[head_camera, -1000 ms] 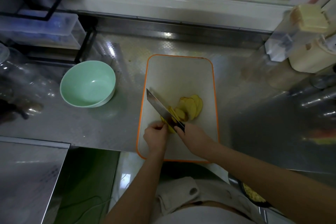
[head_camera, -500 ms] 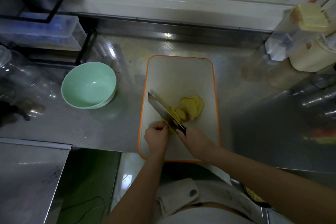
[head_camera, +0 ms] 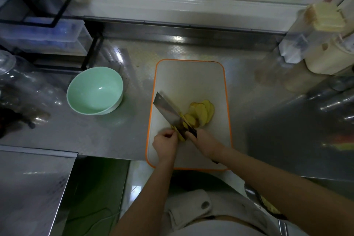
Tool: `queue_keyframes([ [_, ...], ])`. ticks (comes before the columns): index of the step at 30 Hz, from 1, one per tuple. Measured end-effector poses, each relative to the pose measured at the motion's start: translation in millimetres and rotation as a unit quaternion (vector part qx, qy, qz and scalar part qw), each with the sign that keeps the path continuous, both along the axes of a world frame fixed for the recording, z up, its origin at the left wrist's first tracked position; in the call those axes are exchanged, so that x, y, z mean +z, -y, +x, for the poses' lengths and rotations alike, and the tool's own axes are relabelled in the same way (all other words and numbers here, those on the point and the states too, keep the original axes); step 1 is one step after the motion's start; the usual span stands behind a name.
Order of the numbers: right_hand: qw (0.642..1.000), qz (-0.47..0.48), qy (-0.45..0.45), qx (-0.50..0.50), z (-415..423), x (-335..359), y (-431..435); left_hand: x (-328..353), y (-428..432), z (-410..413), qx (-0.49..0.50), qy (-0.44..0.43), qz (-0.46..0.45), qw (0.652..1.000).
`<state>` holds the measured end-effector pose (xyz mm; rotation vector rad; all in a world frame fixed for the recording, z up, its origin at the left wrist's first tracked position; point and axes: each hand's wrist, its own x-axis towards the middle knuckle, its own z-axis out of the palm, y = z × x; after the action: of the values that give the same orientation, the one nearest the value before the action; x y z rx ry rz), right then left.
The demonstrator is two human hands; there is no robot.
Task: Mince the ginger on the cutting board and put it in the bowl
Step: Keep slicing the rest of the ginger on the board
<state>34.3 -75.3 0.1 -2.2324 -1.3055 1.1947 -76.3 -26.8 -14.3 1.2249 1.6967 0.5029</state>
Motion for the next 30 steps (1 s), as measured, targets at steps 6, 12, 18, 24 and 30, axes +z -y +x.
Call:
queue_keyframes([
  [6,0.999,0.019,0.035,0.014,4,-1,-2,-2,1,-1,-0.001,0.000,0.000,1.000],
  [12,0.999,0.046,0.004,0.007,9,10,3,-5,-2,-4,-0.034,0.023,0.016,0.999],
  [18,0.998,0.056,0.014,-0.033,17,8,7,1,-13,-9,-0.155,0.017,0.124,0.980],
  [24,0.996,0.084,-0.006,-0.039,19,15,15,-7,-37,-19,-0.473,-0.122,0.249,0.837],
  [30,0.995,0.096,-0.005,-0.034,19,16,22,-7,-43,-14,-0.543,-0.164,0.239,0.788],
])
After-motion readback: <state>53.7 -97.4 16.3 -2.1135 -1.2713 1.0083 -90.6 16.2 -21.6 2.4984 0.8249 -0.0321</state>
